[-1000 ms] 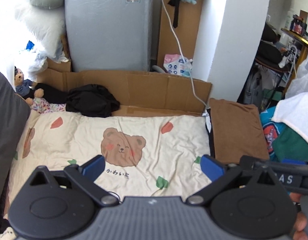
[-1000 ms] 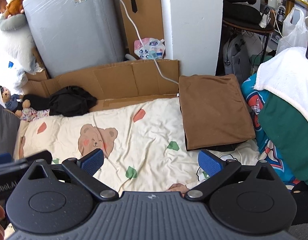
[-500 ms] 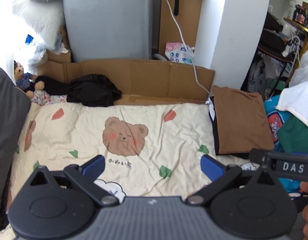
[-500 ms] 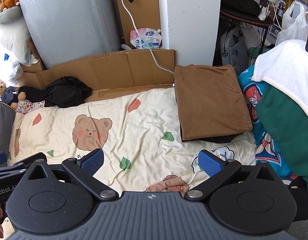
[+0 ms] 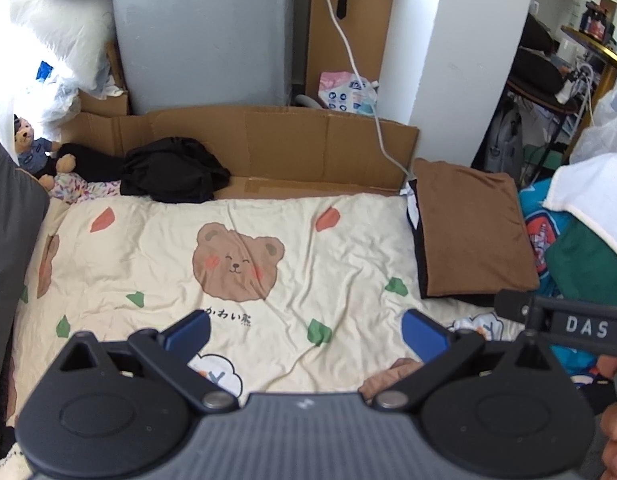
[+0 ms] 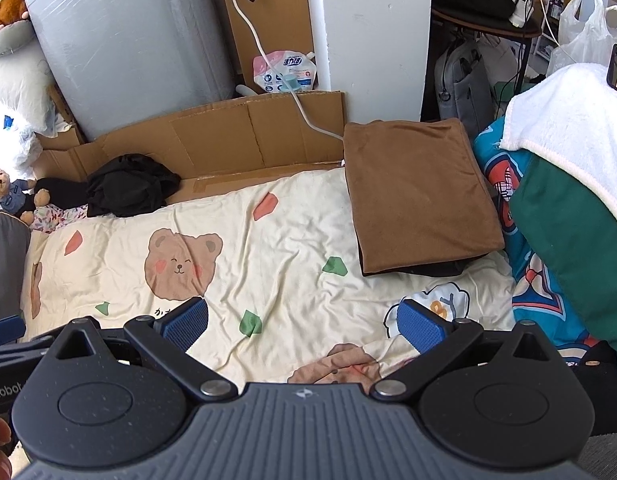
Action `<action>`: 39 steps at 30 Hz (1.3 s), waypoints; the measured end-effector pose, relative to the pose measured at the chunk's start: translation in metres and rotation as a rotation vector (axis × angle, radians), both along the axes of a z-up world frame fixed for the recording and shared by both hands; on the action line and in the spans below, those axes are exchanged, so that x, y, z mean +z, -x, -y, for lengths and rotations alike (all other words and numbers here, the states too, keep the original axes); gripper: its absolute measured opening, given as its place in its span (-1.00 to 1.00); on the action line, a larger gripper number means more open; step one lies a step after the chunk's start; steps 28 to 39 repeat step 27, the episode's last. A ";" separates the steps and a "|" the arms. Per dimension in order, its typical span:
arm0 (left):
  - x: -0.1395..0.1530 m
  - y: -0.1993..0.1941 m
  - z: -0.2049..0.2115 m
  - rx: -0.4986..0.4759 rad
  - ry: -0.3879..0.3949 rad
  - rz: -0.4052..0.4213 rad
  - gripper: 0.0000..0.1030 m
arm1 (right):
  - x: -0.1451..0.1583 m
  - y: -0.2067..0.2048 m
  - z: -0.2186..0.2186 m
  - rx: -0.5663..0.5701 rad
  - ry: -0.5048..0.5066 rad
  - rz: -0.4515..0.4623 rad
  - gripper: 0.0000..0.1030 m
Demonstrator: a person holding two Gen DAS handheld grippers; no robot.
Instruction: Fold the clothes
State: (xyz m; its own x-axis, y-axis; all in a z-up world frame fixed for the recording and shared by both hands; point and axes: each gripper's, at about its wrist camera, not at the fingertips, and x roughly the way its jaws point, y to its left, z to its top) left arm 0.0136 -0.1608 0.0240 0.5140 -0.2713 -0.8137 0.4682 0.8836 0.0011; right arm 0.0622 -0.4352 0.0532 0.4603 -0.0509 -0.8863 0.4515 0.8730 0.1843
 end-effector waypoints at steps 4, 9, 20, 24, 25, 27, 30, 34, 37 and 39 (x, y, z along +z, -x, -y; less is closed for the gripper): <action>-0.001 -0.001 0.000 0.005 -0.005 -0.004 1.00 | 0.001 0.000 0.001 0.002 0.003 0.003 1.00; -0.001 -0.001 0.000 0.003 -0.007 -0.005 1.00 | 0.001 0.000 0.000 0.004 0.009 0.004 1.00; 0.000 -0.006 0.002 -0.005 -0.015 0.004 1.00 | 0.001 0.001 0.000 0.008 0.023 0.006 1.00; 0.002 -0.005 0.003 -0.009 -0.012 0.014 1.00 | 0.001 0.002 0.000 0.010 0.028 0.007 1.00; 0.002 -0.005 0.003 -0.011 -0.011 0.014 1.00 | 0.001 0.002 0.000 0.010 0.029 0.007 1.00; -0.001 -0.006 0.004 -0.015 -0.008 0.009 1.00 | 0.001 0.002 0.000 0.011 0.031 0.008 1.00; -0.001 -0.006 0.004 -0.015 -0.008 0.009 1.00 | 0.001 0.002 0.000 0.011 0.031 0.008 1.00; -0.001 -0.006 0.004 -0.015 -0.008 0.009 1.00 | 0.001 0.002 0.000 0.011 0.031 0.008 1.00; -0.001 -0.006 0.004 -0.015 -0.008 0.009 1.00 | 0.001 0.002 0.000 0.011 0.031 0.008 1.00; -0.001 -0.006 0.004 -0.015 -0.008 0.009 1.00 | 0.001 0.002 0.000 0.011 0.031 0.008 1.00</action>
